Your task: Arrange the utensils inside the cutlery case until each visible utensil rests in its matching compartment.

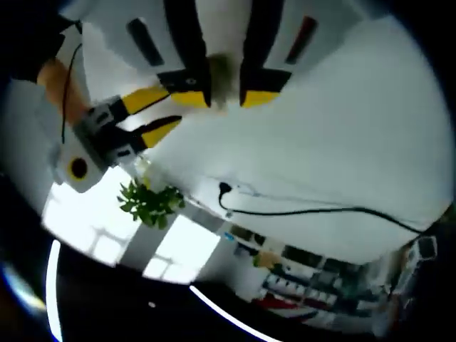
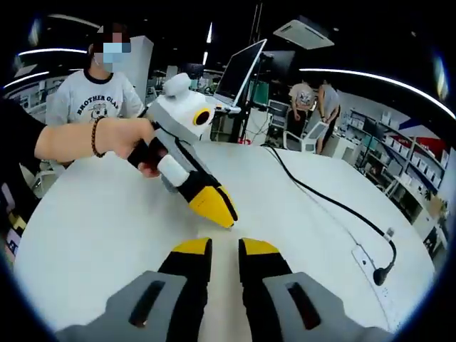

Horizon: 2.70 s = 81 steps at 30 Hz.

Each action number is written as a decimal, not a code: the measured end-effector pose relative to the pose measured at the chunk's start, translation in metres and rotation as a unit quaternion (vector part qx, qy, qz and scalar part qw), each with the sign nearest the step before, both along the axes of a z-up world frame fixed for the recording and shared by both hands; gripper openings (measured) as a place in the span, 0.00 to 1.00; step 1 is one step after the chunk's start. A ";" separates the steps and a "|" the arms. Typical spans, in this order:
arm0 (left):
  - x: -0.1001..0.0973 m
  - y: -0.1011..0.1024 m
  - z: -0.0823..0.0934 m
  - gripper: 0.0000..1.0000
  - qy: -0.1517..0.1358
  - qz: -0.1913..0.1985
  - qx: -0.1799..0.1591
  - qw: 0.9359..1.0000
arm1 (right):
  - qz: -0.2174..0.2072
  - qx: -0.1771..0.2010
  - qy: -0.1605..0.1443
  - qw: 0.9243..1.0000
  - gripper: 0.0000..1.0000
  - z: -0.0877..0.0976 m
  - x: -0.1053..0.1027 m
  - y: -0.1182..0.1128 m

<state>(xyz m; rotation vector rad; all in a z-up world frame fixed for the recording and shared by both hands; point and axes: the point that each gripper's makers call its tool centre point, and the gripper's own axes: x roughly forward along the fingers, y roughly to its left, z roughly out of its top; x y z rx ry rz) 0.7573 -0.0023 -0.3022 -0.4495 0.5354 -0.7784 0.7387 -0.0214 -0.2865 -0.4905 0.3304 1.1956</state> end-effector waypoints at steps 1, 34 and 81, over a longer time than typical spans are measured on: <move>-0.013 -0.010 -0.002 0.19 0.011 -0.002 -0.028 1.000 | -0.004 0.002 -0.003 1.000 0.14 0.000 0.003 0.000; 0.015 0.009 0.009 0.28 0.080 0.049 -0.245 0.965 | 0.000 0.040 0.032 0.999 0.00 -0.015 0.010 0.024; -0.008 -0.005 -0.008 0.22 0.042 0.062 -0.106 0.992 | -0.130 0.107 0.002 0.986 0.25 0.025 -0.020 -0.137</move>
